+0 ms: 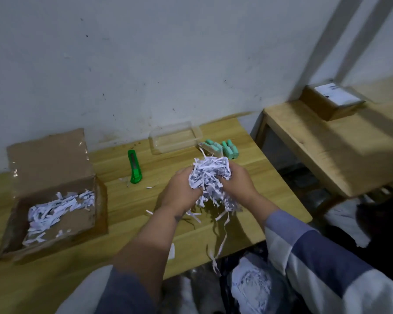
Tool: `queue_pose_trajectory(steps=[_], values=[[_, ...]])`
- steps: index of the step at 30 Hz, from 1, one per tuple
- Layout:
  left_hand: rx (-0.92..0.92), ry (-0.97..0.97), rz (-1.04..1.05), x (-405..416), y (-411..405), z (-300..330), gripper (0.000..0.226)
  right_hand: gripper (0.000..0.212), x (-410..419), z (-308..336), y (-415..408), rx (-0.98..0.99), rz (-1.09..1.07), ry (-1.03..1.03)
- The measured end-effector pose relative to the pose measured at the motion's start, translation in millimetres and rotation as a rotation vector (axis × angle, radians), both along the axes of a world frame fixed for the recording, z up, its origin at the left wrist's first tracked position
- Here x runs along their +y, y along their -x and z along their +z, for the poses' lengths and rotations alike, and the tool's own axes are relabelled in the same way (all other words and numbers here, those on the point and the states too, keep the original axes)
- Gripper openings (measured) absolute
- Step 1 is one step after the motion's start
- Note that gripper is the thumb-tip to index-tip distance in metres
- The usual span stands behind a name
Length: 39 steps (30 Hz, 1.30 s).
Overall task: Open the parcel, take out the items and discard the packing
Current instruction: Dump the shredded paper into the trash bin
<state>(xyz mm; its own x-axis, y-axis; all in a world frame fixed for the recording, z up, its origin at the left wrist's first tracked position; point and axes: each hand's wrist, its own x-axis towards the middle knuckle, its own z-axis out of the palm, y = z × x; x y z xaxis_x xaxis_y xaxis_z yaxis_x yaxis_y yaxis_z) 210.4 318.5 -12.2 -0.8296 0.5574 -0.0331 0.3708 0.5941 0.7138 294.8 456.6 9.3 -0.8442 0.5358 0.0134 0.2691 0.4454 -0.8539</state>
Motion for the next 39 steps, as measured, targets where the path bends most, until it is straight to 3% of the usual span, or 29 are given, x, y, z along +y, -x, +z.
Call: queue_pose_trajectory(steps=[10, 13, 18, 23, 30, 35, 37, 39], values=[[-0.064, -0.125, -0.264, 49, -116, 47, 0.059, 0.037, 21, 43, -144, -0.024, -0.318, -0.047], [-0.116, -0.132, -0.333, 66, -156, 43, 0.054, 0.036, 28, 43, -190, -0.034, -0.391, -0.034], [-0.261, -0.061, -0.396, 86, -212, 5, 0.063, 0.035, 33, 11, -251, -0.093, -0.498, 0.037], [-0.476, 0.046, -0.412, 90, -252, -73, 0.061, 0.034, 32, -65, -288, -0.217, -0.538, 0.179], [-0.631, 0.214, -0.272, 83, -269, -233, 0.077, 0.04, 35, -237, -313, -0.417, -0.532, 0.437], [-0.688, 0.201, -0.268, 74, -265, -332, 0.078, 0.097, 39, -382, -317, -0.514, -0.551, 0.632], [-0.679, 0.275, -0.3, 75, -264, -359, 0.089, 0.115, 38, -411, -315, -0.497, -0.556, 0.753], [-0.69, 0.36, -0.337, 75, -265, -372, 0.098, 0.117, 34, -412, -307, -0.487, -0.573, 0.838]])
